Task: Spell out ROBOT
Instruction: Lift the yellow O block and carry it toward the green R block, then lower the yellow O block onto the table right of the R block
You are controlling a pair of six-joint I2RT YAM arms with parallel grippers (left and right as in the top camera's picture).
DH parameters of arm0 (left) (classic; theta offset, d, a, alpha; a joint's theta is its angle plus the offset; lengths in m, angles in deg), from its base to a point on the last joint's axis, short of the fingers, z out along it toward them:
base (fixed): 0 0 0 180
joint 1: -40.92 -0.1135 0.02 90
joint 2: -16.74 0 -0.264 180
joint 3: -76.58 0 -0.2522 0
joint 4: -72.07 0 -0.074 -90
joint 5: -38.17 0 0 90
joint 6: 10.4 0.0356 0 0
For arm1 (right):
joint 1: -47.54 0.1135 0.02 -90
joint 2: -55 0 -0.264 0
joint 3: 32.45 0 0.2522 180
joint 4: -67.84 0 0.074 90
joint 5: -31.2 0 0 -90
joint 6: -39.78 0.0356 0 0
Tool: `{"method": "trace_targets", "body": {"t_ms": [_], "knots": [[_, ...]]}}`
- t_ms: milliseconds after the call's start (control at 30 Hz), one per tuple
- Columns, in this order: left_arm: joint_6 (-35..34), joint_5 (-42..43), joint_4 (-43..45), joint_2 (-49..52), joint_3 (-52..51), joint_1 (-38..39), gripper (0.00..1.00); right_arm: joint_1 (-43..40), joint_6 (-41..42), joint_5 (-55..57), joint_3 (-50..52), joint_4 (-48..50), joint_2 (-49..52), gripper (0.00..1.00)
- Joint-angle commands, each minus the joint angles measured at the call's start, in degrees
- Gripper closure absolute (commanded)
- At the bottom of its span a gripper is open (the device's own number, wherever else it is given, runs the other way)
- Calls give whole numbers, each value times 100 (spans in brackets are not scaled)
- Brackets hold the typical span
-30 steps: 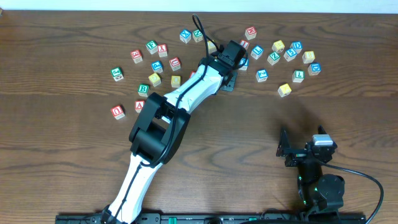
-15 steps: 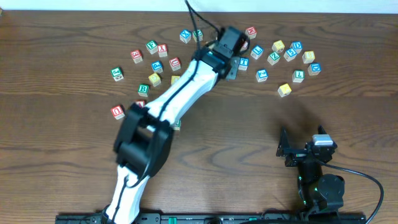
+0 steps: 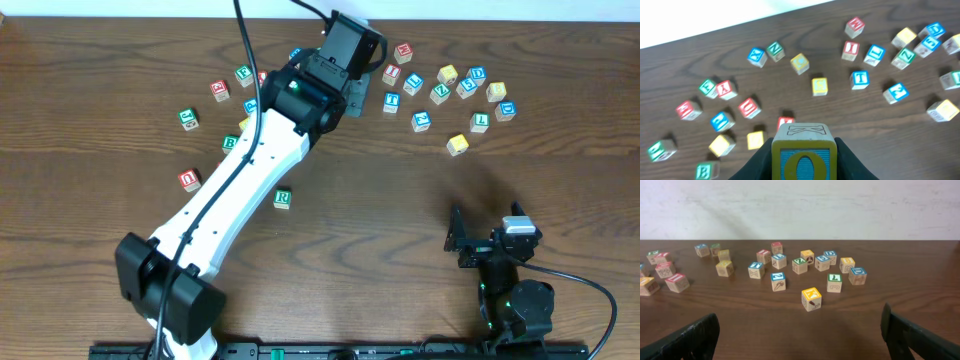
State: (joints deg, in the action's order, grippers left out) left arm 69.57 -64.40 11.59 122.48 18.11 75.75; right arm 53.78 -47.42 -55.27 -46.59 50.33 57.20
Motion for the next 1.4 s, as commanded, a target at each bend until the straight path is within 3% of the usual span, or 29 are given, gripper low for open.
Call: {"method": "trace_targets", "body": {"t_ms": [0, 467, 800, 1200, 1367], "knots": [[94, -208, -83, -214, -210, -7, 92, 35, 76, 59, 7, -15, -4, 1], [-365, -385, 782, -1563, -2271, 380, 92, 35, 76, 59, 7, -15, -4, 1], [-1237, -501, 953, -2677, -4065, 452, 92, 35, 76, 59, 7, -15, -4, 1], [-2452, -442, 1078, -2750, -4894, 682, 92, 35, 76, 59, 7, -15, -4, 1], [-2632, -439, 1266, -2750, -5147, 815, 91, 35, 76, 59, 7, -15, -4, 1]]}}
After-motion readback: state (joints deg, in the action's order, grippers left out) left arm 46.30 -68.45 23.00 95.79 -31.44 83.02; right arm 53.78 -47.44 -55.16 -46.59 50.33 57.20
